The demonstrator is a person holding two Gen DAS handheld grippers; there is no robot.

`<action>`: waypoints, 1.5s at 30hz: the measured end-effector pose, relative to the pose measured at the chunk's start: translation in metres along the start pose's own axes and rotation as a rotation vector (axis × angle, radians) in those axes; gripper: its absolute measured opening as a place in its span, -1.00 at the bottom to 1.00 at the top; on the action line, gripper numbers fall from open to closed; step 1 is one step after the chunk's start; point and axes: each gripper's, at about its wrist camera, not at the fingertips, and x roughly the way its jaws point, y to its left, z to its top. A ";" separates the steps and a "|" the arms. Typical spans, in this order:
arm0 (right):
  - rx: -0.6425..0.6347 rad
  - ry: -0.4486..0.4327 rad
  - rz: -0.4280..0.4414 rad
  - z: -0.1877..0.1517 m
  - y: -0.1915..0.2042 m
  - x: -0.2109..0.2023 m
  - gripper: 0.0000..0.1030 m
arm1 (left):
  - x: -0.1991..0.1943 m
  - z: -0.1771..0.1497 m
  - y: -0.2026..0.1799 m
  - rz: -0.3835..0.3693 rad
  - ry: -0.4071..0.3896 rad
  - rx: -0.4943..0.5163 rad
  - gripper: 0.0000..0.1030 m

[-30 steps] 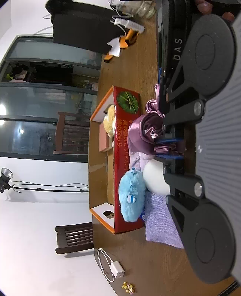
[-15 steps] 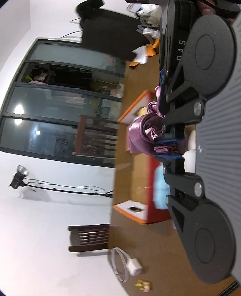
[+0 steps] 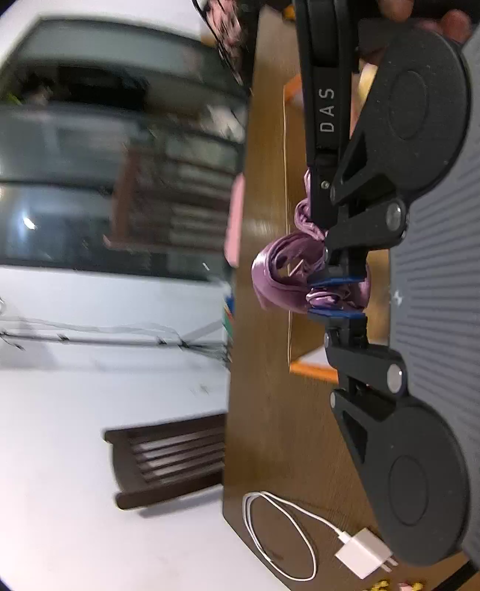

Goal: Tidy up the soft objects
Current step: 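Carry the satin bow with the right gripper into the box and release, then move the right gripper back to the lavender knit pouch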

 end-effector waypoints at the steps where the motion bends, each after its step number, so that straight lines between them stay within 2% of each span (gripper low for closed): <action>1: 0.039 0.030 -0.001 0.006 -0.006 0.018 -0.55 | 0.013 0.003 0.003 0.015 0.019 -0.001 -0.70; 3: 0.092 0.069 -0.019 0.008 -0.013 0.043 -0.54 | 0.034 0.005 0.008 0.046 0.054 -0.004 -0.69; 5: 0.106 0.102 -0.049 0.009 -0.016 0.062 -0.44 | 0.045 0.004 0.014 0.056 0.070 -0.003 -0.64; 6: 0.104 0.111 -0.074 0.008 -0.015 0.068 -0.36 | 0.047 0.002 0.018 0.052 0.072 -0.008 -0.55; 8: 0.088 0.118 -0.078 0.004 -0.011 0.073 -0.34 | 0.043 0.002 0.022 0.047 0.065 -0.026 -0.48; 10: 0.068 0.101 -0.096 0.003 -0.007 0.071 -0.18 | 0.037 0.002 0.025 0.053 0.055 -0.026 -0.27; 12: 0.062 0.081 -0.105 0.004 -0.006 0.063 -0.09 | 0.033 0.004 0.027 0.046 0.050 -0.015 -0.24; 18: 0.038 -0.006 -0.100 0.014 0.004 0.009 0.11 | -0.015 0.006 0.028 0.053 -0.009 -0.002 -0.20; 23: -0.037 -0.083 -0.112 0.012 0.018 -0.063 0.26 | -0.078 0.006 0.027 0.049 -0.090 0.028 -0.03; 26: -0.078 -0.129 -0.123 0.001 0.025 -0.110 0.47 | -0.121 -0.001 0.024 0.059 -0.134 0.068 0.34; 28: -0.109 -0.170 -0.130 -0.013 0.030 -0.144 0.65 | -0.154 -0.012 0.023 0.068 -0.177 0.084 0.60; 32: -0.185 -0.254 -0.156 -0.050 0.038 -0.201 0.72 | -0.216 -0.043 0.021 0.079 -0.245 0.110 0.70; 34: -0.201 -0.288 -0.158 -0.074 0.040 -0.228 0.78 | -0.244 -0.063 0.017 0.086 -0.288 0.124 0.88; 39: -0.240 -0.329 -0.150 -0.134 0.046 -0.269 0.81 | -0.304 -0.123 0.004 0.130 -0.392 0.185 0.97; 42: -0.282 -0.349 -0.161 -0.176 0.050 -0.279 0.81 | -0.323 -0.162 -0.002 0.141 -0.401 0.180 0.99; 45: -0.314 -0.366 -0.149 -0.224 0.054 -0.288 0.82 | -0.334 -0.198 -0.003 0.124 -0.377 0.150 1.00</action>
